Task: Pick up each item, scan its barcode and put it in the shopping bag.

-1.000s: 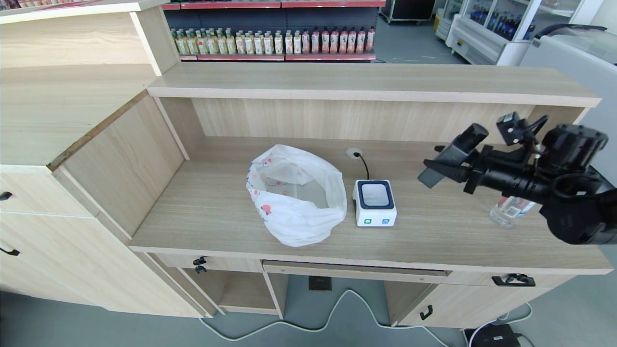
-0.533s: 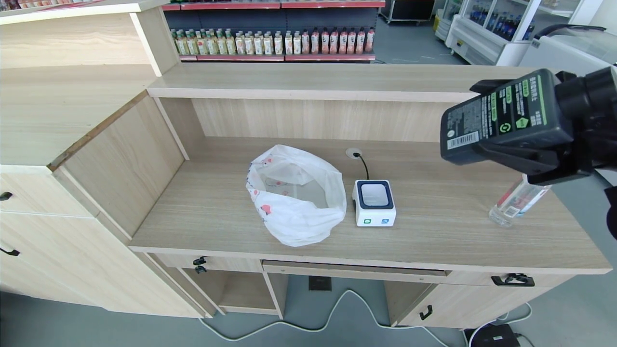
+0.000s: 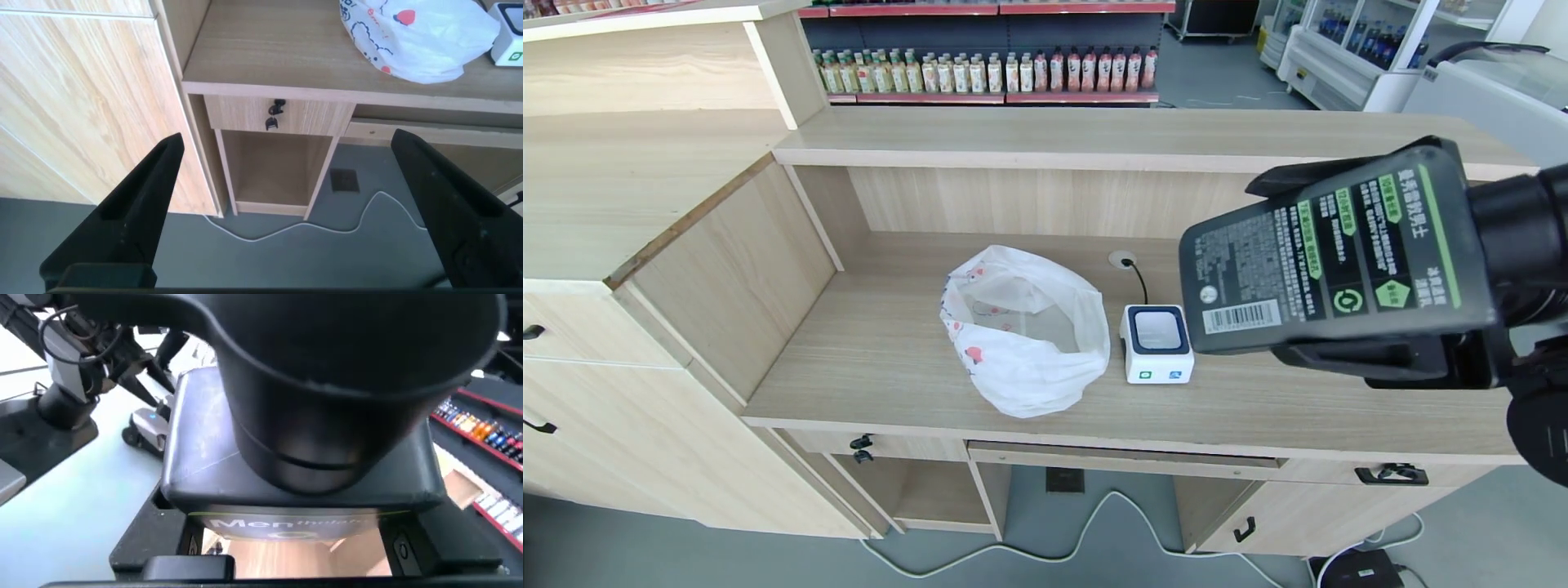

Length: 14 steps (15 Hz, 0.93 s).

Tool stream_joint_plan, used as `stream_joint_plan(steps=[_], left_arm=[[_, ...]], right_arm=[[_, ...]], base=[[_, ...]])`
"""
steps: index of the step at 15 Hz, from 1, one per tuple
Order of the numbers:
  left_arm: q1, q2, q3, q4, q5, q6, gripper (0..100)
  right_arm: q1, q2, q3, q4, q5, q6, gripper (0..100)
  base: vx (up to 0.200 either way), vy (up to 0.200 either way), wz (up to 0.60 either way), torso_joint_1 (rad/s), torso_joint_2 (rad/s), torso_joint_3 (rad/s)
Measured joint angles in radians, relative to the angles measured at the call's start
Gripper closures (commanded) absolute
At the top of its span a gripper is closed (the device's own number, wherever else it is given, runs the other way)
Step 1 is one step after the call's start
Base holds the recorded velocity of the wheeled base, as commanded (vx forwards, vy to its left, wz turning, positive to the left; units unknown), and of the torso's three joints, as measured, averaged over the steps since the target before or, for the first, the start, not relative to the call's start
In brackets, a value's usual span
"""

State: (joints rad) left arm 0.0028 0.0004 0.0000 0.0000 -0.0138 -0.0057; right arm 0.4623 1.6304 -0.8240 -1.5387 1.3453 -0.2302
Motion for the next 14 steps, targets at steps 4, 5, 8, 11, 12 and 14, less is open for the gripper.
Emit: stream_joint_plan(steps=[4,5,8,11,12,14], left_arm=[[0.000,0.000,0.000,0.000,0.000,0.000,0],[0.000,0.000,0.000,0.000,0.000,0.000,0],[0.000,0.000,0.000,0.000,0.000,0.000,0],[0.000,0.000,0.000,0.000,0.000,0.000,0],[0.000,0.000,0.000,0.000,0.000,0.000,0],[0.000,0.000,0.000,0.000,0.000,0.000,0]], right_arm=[[0.066,0.006,0.002,0.001,-0.016,-0.089,100],[0.094,0.005,0.004,0.001,-0.020,-0.106,100],[0.146,0.005,-0.004,0.000,-0.022,-0.115,100],[0.181,0.023,-0.028,0.000,-0.022,-0.116,100],[0.183,0.028,-0.031,0.000,-0.022,-0.116,100],[0.186,0.034,-0.030,0.001,-0.022,-0.120,100]], base=[[0.000,0.000,0.00,0.000,0.00,0.000],[0.000,0.000,0.00,0.000,0.00,0.000],[0.000,0.000,0.00,0.000,0.00,0.000],[0.000,0.000,0.00,0.000,0.00,0.000],[0.000,0.000,0.00,0.000,0.00,0.000],[0.000,0.000,0.00,0.000,0.00,0.000]])
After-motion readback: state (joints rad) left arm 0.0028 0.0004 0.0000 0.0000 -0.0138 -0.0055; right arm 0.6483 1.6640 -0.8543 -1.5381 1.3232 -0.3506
